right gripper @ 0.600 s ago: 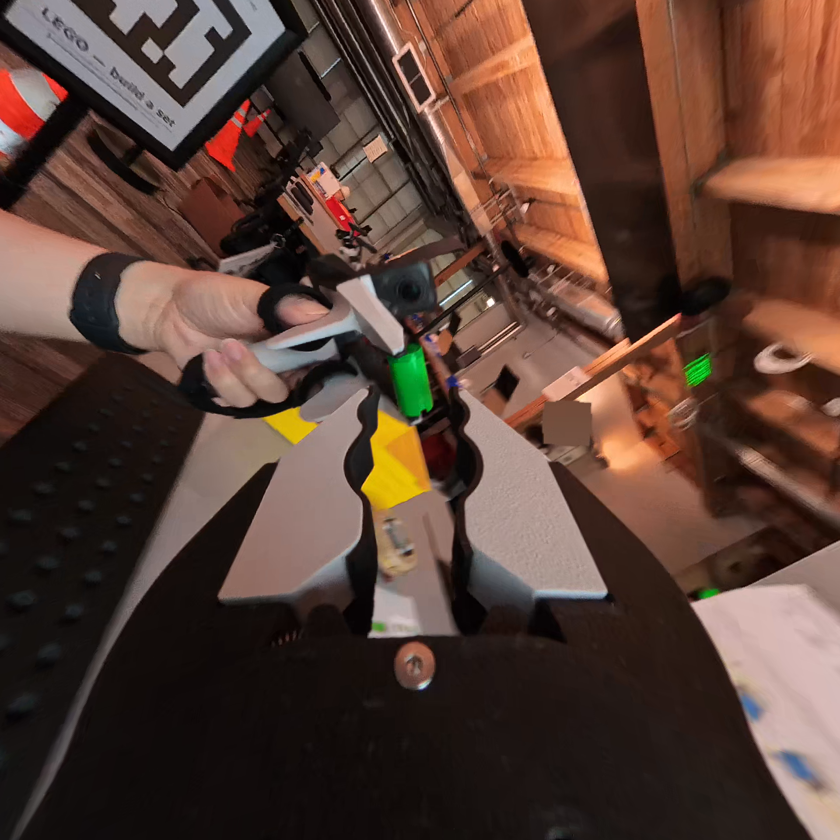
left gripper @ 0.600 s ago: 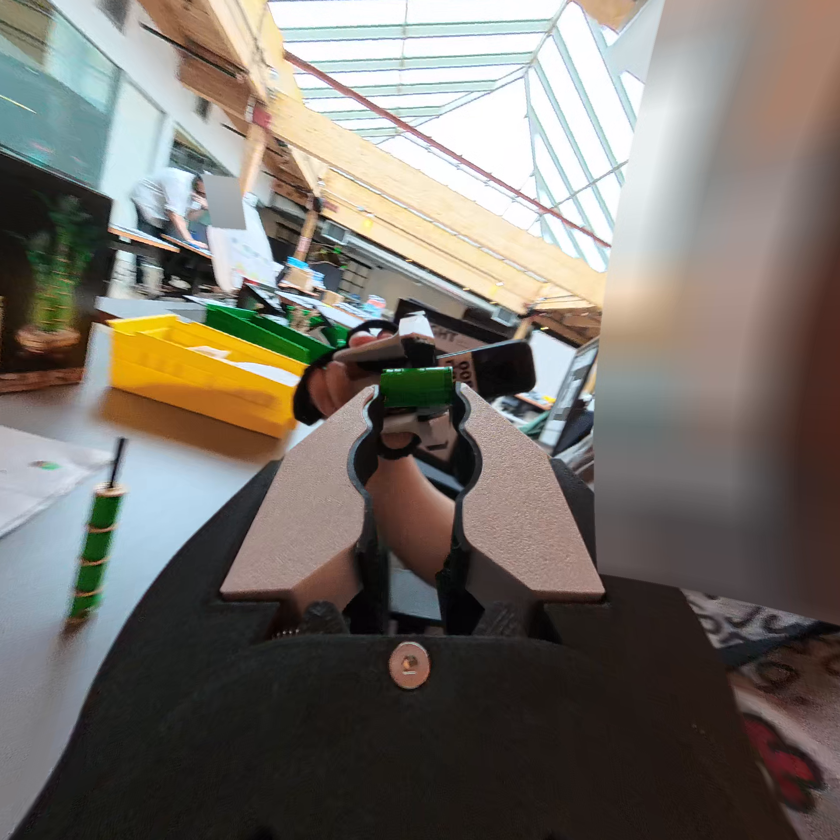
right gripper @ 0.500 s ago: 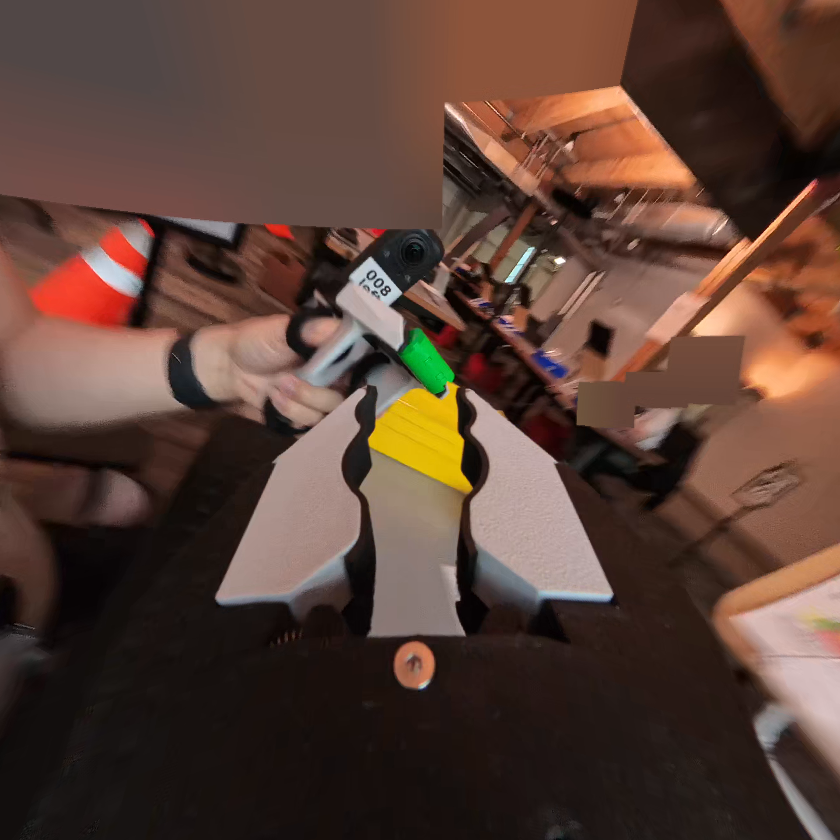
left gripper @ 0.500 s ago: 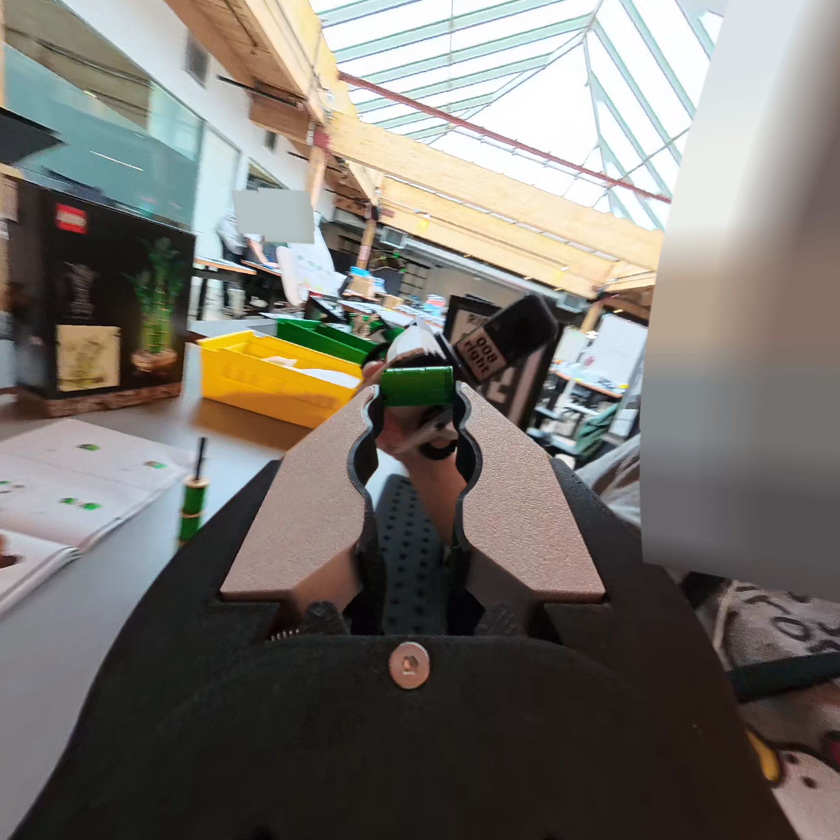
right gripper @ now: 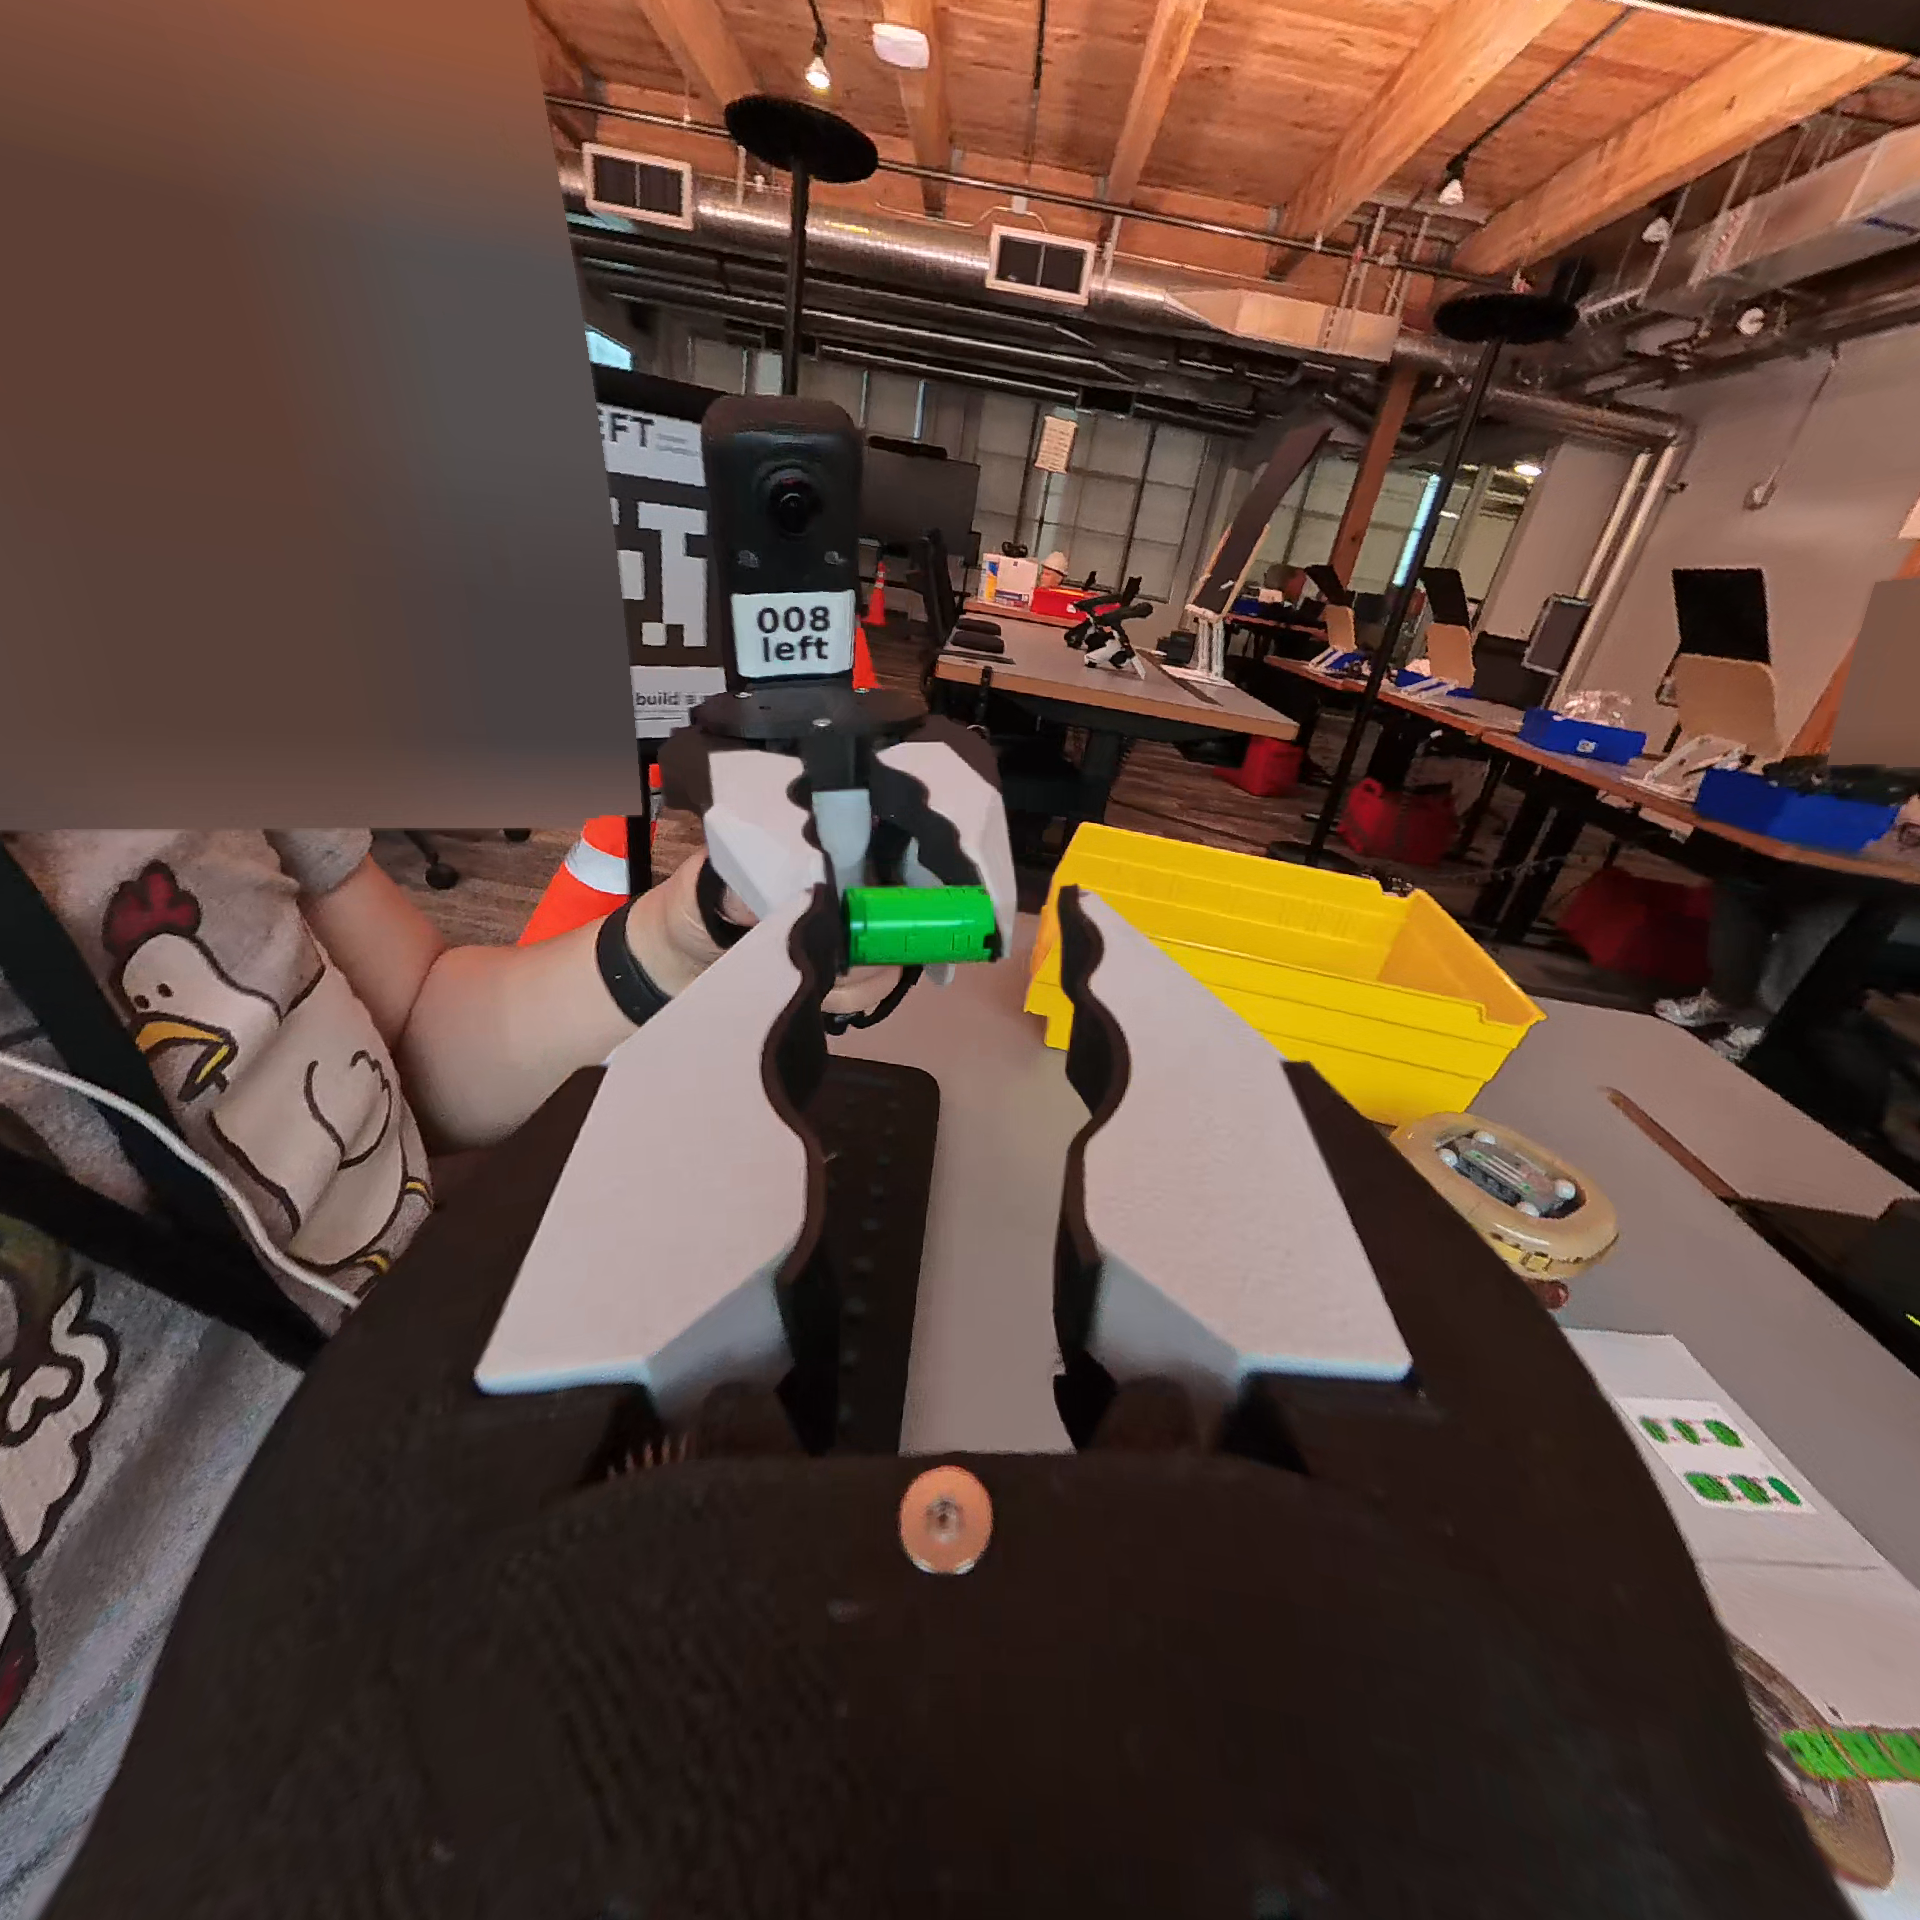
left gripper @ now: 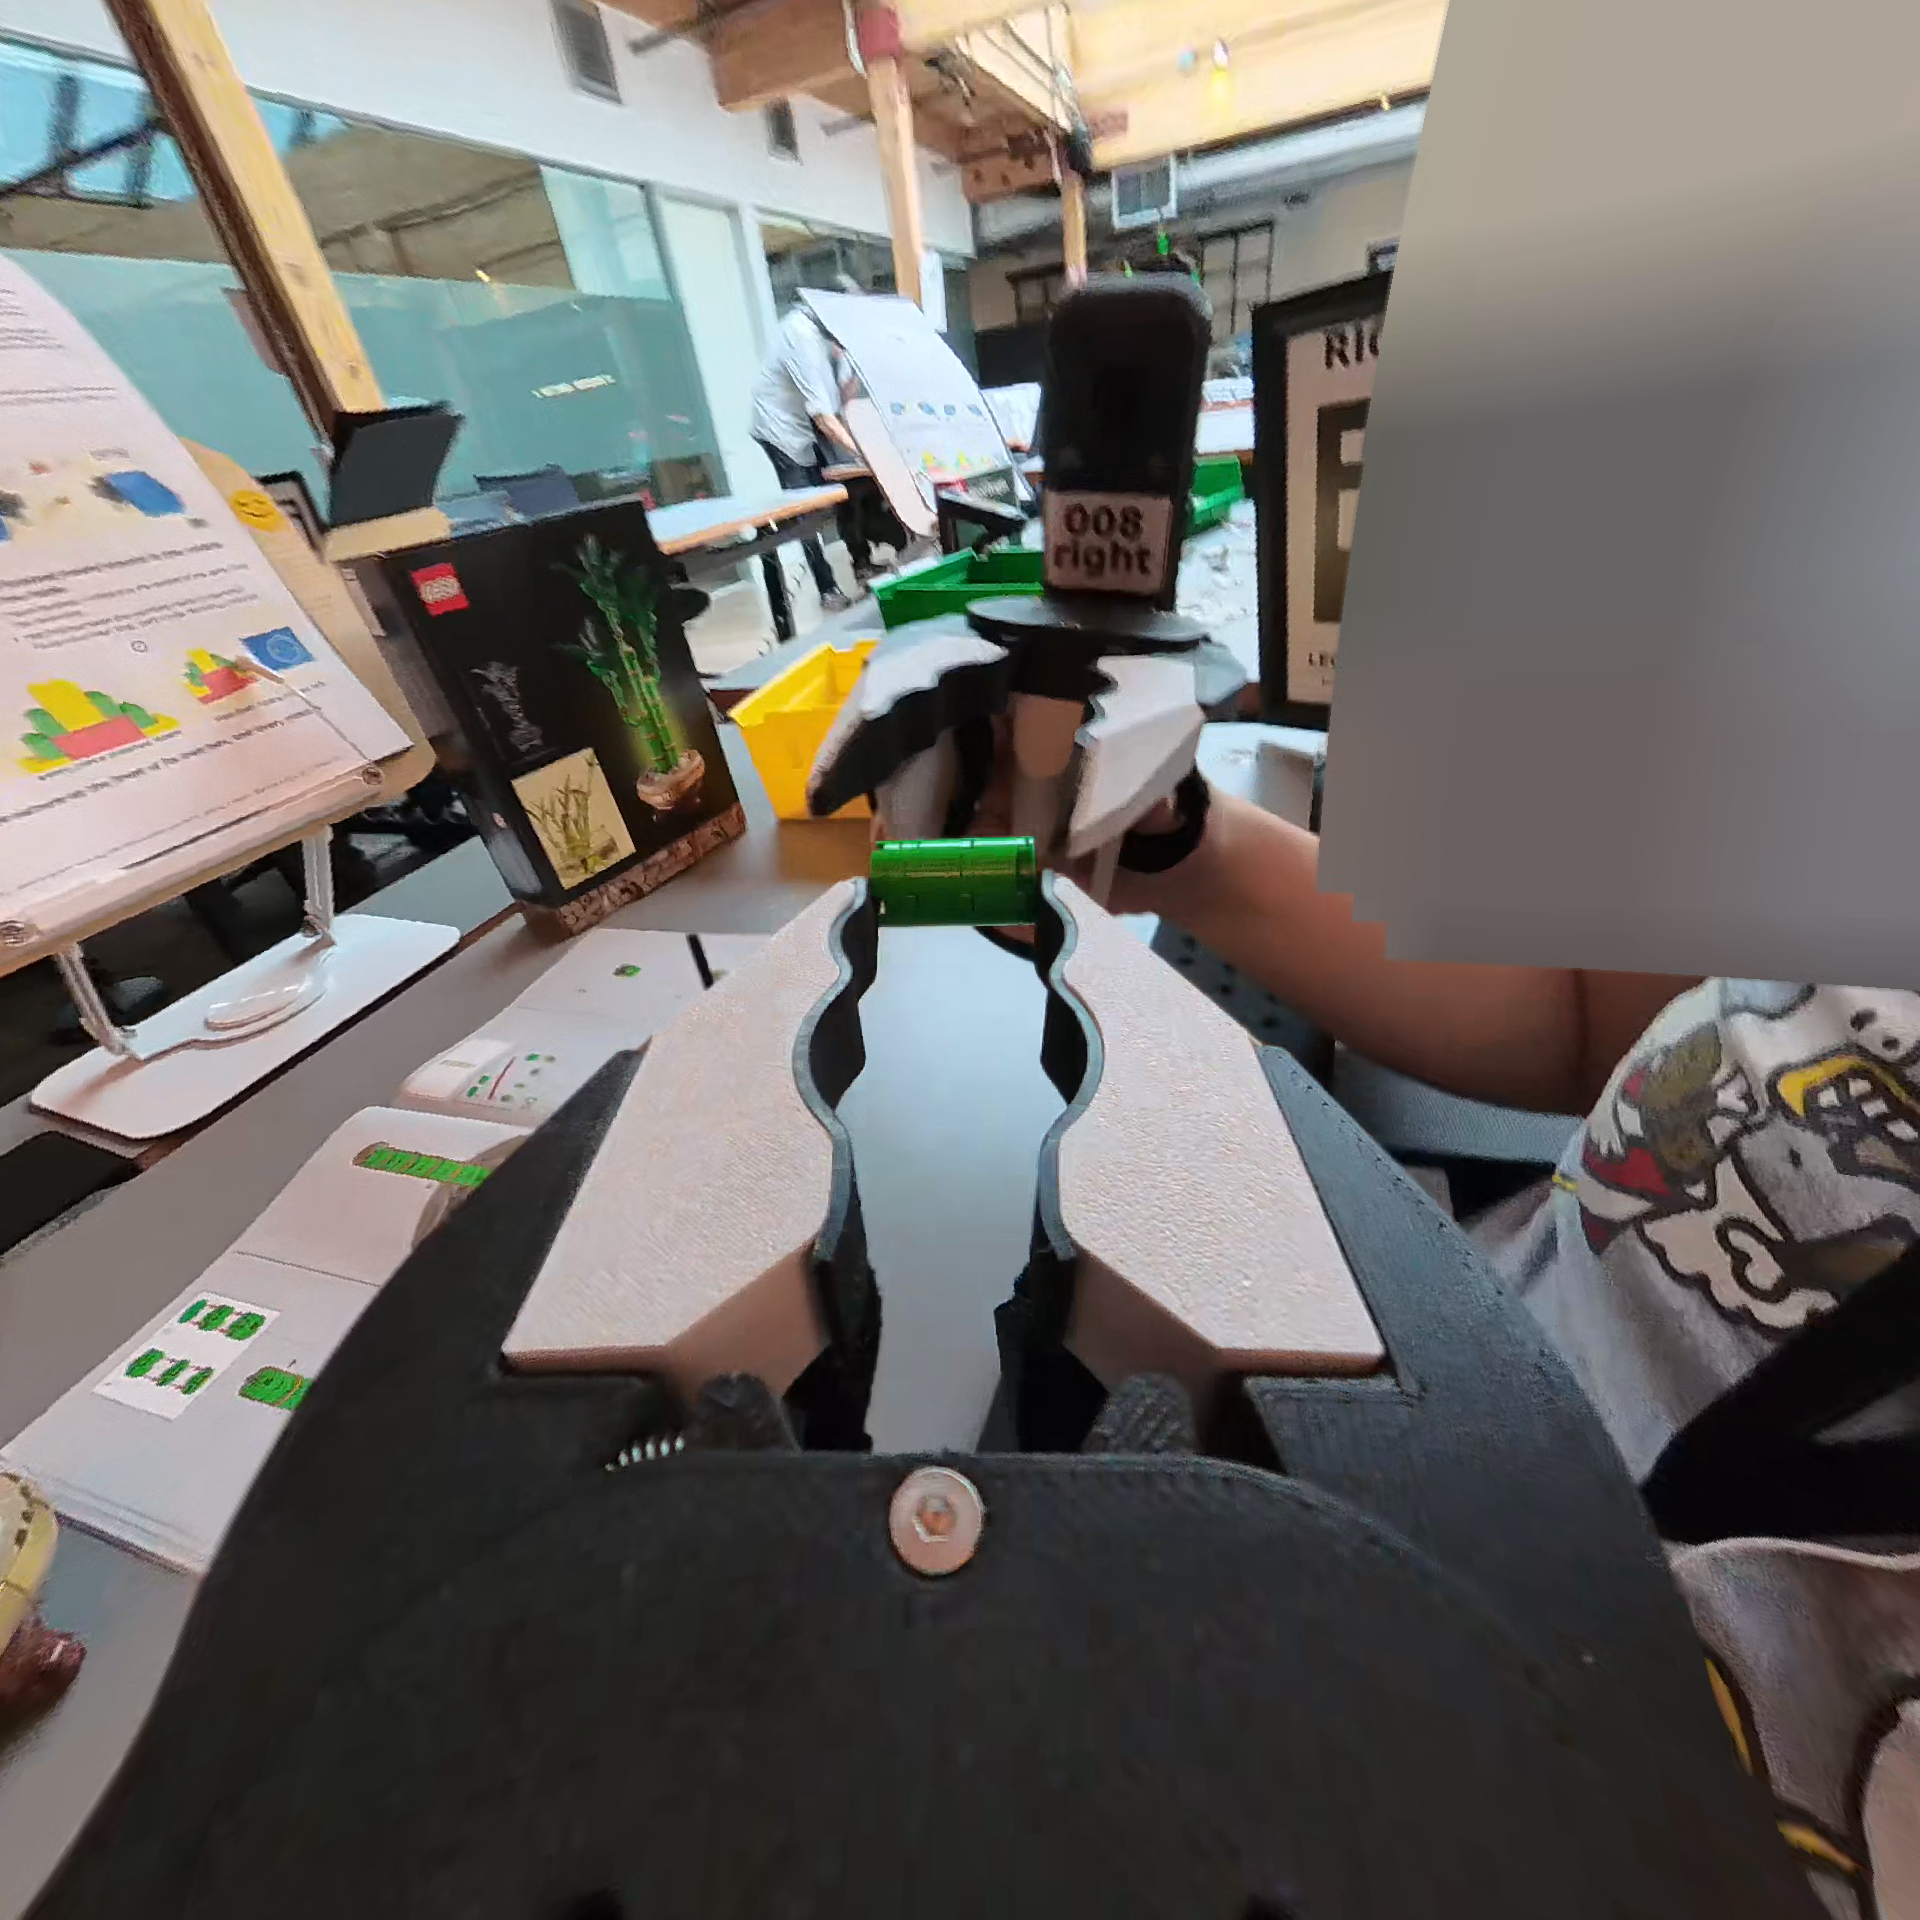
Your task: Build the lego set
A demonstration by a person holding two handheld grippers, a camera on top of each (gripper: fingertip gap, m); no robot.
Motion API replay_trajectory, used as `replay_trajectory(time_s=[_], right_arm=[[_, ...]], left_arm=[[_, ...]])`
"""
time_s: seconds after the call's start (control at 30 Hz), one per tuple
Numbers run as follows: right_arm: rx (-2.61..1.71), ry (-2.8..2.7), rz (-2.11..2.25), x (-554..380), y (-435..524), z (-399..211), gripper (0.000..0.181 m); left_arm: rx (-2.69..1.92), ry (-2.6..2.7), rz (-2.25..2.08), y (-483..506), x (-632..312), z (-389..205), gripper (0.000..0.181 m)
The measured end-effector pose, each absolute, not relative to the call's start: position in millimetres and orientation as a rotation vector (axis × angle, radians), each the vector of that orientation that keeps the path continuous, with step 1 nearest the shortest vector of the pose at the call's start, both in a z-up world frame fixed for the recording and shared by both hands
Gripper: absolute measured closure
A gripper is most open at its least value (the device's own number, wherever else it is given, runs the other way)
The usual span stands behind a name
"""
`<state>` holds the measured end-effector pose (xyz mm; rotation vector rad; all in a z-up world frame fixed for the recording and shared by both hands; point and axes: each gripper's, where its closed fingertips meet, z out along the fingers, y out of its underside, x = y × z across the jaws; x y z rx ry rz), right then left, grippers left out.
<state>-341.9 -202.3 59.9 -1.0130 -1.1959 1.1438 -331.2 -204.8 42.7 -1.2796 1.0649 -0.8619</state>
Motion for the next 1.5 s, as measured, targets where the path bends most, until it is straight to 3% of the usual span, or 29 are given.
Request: replay_trajectory(time_s=[0.33,1.5], right_arm=[[-1.019,-1.396,1.118,-339,-218,45,0.154],[-0.943,-1.460,0.951,-333,-222,37,0.154]], left_arm=[[-1.228,1.182,-0.755,-216,-323,34,0.152],[-1.194,1.273,-0.608,-219,-317,26,0.153]])
